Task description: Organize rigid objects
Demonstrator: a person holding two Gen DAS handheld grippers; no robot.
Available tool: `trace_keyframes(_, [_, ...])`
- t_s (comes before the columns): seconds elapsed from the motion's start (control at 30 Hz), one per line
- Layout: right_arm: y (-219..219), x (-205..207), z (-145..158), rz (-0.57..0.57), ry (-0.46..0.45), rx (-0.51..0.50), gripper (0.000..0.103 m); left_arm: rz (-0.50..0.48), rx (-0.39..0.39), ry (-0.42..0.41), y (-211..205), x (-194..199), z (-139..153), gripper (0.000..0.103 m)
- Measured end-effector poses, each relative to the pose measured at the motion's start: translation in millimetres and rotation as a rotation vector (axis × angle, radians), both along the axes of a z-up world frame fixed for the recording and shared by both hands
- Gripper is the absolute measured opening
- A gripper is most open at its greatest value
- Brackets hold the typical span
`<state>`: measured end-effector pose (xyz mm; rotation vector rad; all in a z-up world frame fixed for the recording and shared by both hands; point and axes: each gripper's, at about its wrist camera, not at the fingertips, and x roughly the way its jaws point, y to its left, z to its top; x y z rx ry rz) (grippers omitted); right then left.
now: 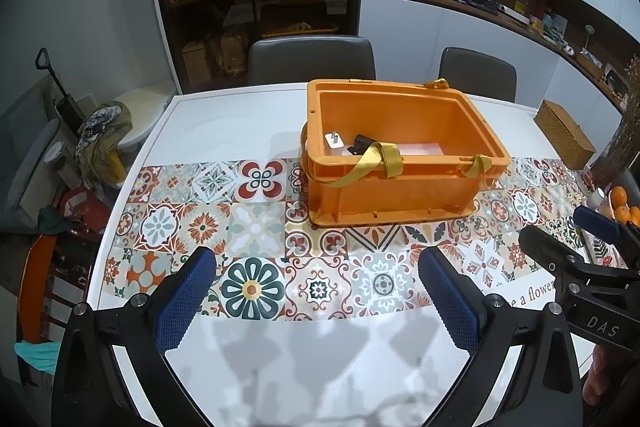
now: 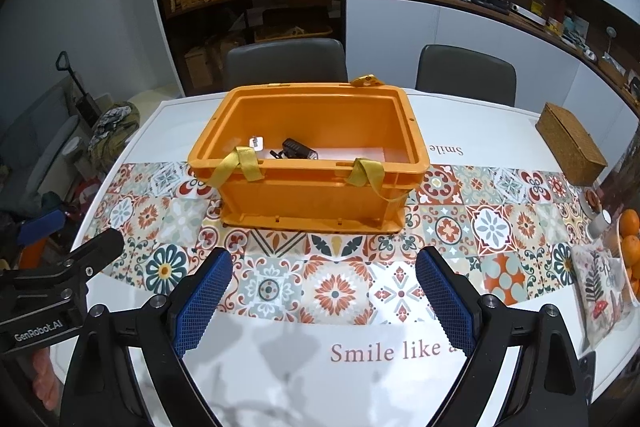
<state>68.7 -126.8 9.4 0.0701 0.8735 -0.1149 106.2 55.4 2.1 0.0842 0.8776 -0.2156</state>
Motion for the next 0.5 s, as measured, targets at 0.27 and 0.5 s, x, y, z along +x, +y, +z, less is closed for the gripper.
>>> trace_keyframes(0.27, [-1.9,-1.7,1.2,0.005,-0.004,0.003,0.093,0.006,0.009,-0.012,-1.8,-5.1,3.8,0.103])
trace_keyframes(0.5, [-2.8,-4.8,2.7,0.007,-0.005,0.008,0.093,0.005,0.010,-0.013,-1.8,-5.3,4.0,0.103])
